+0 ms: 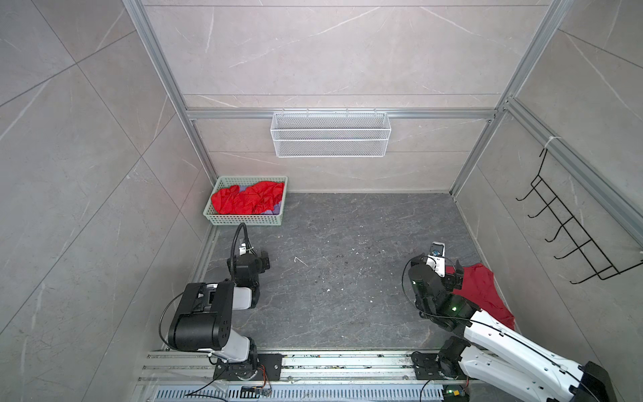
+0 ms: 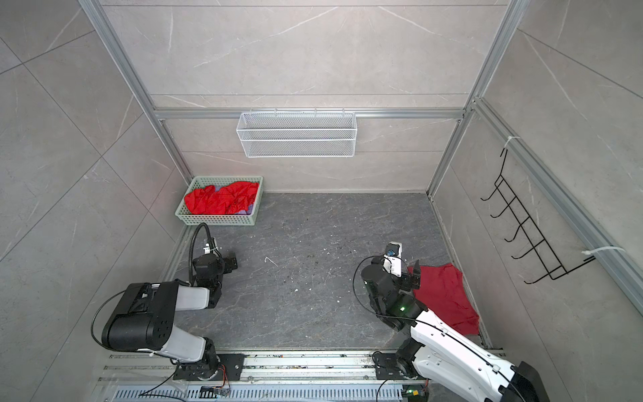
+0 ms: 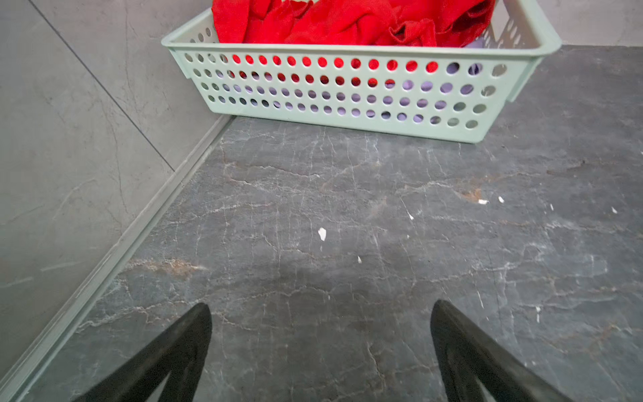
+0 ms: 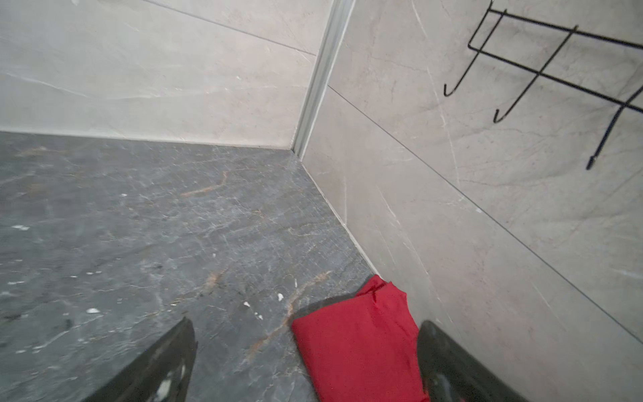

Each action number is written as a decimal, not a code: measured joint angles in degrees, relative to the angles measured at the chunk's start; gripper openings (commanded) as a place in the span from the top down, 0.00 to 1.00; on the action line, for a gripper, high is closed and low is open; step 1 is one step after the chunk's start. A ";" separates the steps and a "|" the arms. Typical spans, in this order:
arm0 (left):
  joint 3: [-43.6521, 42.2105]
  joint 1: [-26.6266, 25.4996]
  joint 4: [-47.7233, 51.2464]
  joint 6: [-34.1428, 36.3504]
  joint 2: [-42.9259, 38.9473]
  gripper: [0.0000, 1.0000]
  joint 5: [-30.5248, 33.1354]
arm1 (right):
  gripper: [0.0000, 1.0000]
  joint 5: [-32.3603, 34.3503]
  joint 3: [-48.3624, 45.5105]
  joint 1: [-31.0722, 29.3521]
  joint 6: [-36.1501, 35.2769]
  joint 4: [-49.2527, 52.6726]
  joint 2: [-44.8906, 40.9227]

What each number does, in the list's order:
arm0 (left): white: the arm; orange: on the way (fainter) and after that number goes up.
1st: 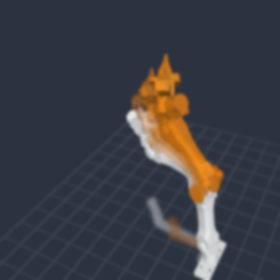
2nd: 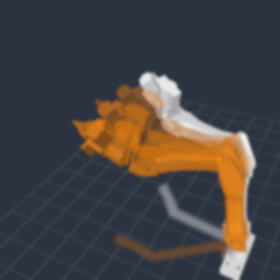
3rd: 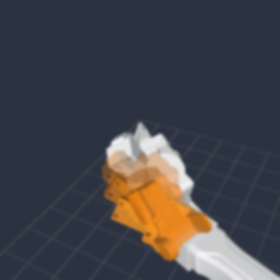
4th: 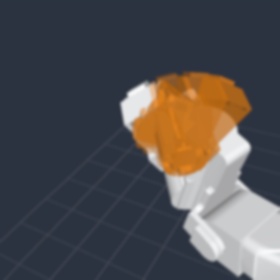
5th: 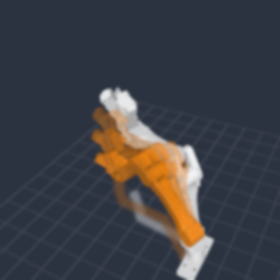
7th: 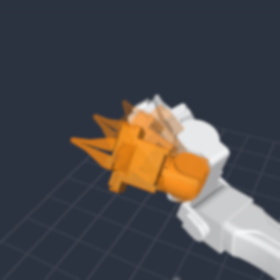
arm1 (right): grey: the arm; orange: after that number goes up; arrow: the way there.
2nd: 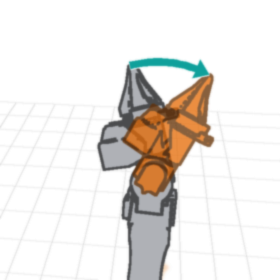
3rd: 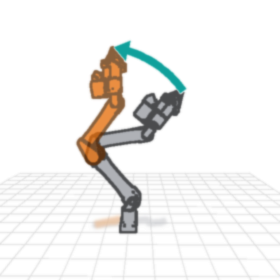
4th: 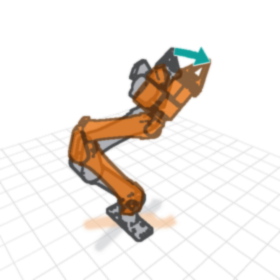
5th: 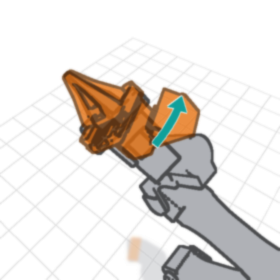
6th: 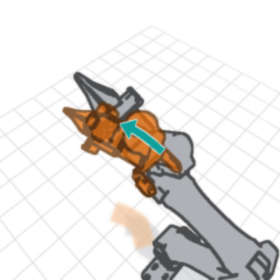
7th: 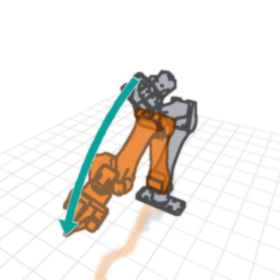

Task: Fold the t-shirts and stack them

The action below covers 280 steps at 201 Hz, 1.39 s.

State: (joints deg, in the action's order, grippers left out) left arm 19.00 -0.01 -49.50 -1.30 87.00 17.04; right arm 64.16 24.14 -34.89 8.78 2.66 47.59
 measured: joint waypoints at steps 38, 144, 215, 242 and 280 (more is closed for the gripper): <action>0.00 0.17 0.68 -0.04 0.00 0.00 -1.09 | 0.01 -17.64 -9.60 18.71 -3.76 -20.59 6.08; 0.00 0.17 0.72 -0.04 0.00 0.00 -1.22 | 0.01 -38.42 -7.78 23.04 -7.02 -51.91 34.91; 0.00 0.17 0.74 -0.04 0.00 0.00 -1.25 | 0.01 -48.57 -3.82 27.12 -7.28 -53.22 39.17; 0.00 0.17 0.81 -0.04 0.00 0.00 -1.25 | 0.01 -49.51 -3.89 27.17 -7.30 -53.37 39.21; 0.00 0.17 0.92 -0.07 0.00 0.00 -1.25 | 0.01 -50.07 -3.89 27.17 -7.30 -53.53 39.21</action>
State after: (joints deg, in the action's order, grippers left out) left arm 19.00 0.16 -48.58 -1.37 87.00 15.79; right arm 14.09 20.25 -7.73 1.48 -50.87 86.80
